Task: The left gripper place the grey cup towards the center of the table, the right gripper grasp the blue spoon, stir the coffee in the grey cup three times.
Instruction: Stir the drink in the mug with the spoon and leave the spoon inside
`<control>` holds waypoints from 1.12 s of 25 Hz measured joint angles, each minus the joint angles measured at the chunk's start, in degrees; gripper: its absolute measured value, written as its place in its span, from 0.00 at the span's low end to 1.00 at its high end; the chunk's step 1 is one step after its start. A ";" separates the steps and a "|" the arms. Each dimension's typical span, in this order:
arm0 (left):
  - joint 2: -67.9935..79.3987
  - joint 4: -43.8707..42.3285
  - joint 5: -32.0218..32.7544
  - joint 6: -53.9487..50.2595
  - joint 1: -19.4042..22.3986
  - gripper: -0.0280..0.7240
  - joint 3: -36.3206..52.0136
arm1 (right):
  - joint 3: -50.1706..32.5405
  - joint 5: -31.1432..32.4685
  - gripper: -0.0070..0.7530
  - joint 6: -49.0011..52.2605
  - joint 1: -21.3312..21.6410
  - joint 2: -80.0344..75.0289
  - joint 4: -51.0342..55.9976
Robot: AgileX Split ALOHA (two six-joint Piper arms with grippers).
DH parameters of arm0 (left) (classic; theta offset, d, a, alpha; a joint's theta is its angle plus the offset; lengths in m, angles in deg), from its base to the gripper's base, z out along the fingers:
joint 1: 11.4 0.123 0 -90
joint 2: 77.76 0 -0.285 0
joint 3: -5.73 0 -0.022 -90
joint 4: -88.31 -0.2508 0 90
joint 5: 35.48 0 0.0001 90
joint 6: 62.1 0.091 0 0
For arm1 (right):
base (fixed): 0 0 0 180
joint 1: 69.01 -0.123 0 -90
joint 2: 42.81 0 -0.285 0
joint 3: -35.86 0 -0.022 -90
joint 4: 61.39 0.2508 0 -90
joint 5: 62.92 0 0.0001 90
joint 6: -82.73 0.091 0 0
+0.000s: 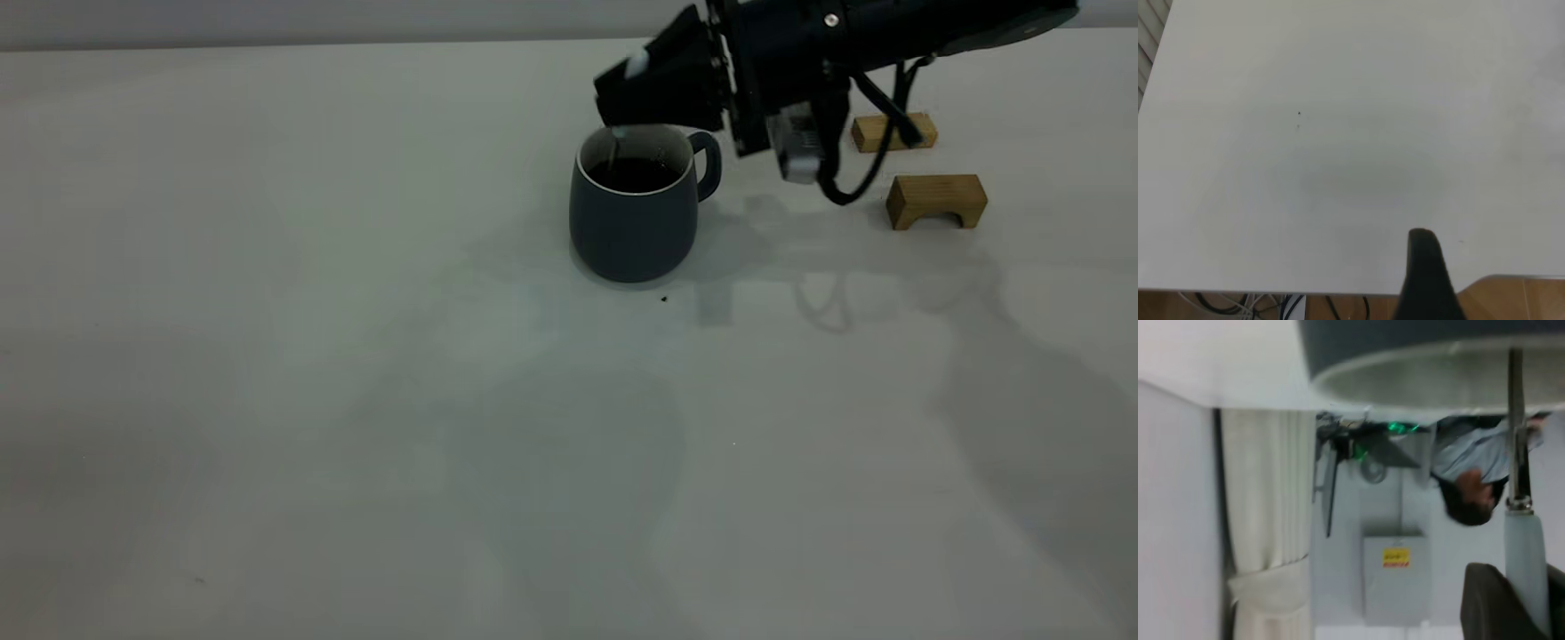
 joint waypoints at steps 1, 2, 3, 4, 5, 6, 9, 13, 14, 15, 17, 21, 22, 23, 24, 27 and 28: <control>0.00 0.00 0.00 0.00 0.00 0.82 0.00 | 0.00 -0.21 0.16 0.05 0.01 0.00 1.57; 0.00 0.00 0.00 0.00 0.00 0.82 0.00 | 0.00 -0.70 0.16 0.05 0.01 0.05 3.13; 0.00 0.00 0.00 0.00 0.00 0.82 0.00 | 0.00 -1.63 0.16 0.05 0.01 0.05 4.42; 0.00 0.00 0.00 0.00 0.00 0.82 0.00 | 0.00 -3.04 0.16 0.05 0.01 0.05 5.74; 0.00 0.00 0.00 0.00 0.00 0.82 0.00 | 0.00 -4.34 0.16 0.05 0.08 0.05 6.80; 0.00 0.00 0.00 0.00 0.00 0.82 0.00 | 0.00 -6.00 0.16 0.05 0.13 0.05 7.39; 0.00 0.00 0.00 0.00 0.00 0.82 0.00 | 0.00 -9.17 0.16 0.18 0.75 0.05 7.28; 0.00 0.00 0.00 0.00 0.00 0.82 0.00 | -0.05 -9.90 0.16 0.23 2.21 0.05 4.46; 0.00 0.00 0.00 0.00 0.00 0.82 0.00 | -0.05 -9.19 0.16 0.23 2.71 0.05 3.22; 0.00 0.00 0.00 0.00 0.00 0.82 0.00 | -0.05 -8.05 0.16 0.16 3.22 0.05 1.61; 0.00 0.00 0.00 0.00 0.00 0.82 0.00 | -0.05 -5.34 0.16 0.16 4.21 0.10 -2.28; 0.00 0.00 0.00 0.00 0.00 0.82 0.00 | -0.05 -1.20 0.16 -0.02 5.02 0.30 -9.12; 0.00 0.00 0.00 0.00 0.00 0.82 0.00 | 0.00 -0.60 0.16 -0.07 5.02 0.35 -10.14; 0.00 0.00 0.00 0.00 0.00 0.82 0.00 | 0.00 -0.34 0.16 -0.19 5.02 0.35 -10.83; 0.00 0.00 0.00 0.00 0.00 0.82 0.00 | 0.00 -0.16 0.16 -0.19 5.09 0.35 -11.17; 0.00 0.00 0.00 0.00 0.00 0.82 0.00 | 0.00 0.10 0.16 -0.19 5.14 0.35 -11.43; 0.00 0.00 0.00 0.00 0.00 0.82 0.00 | 0.00 0.24 0.16 -0.19 5.20 0.35 -11.43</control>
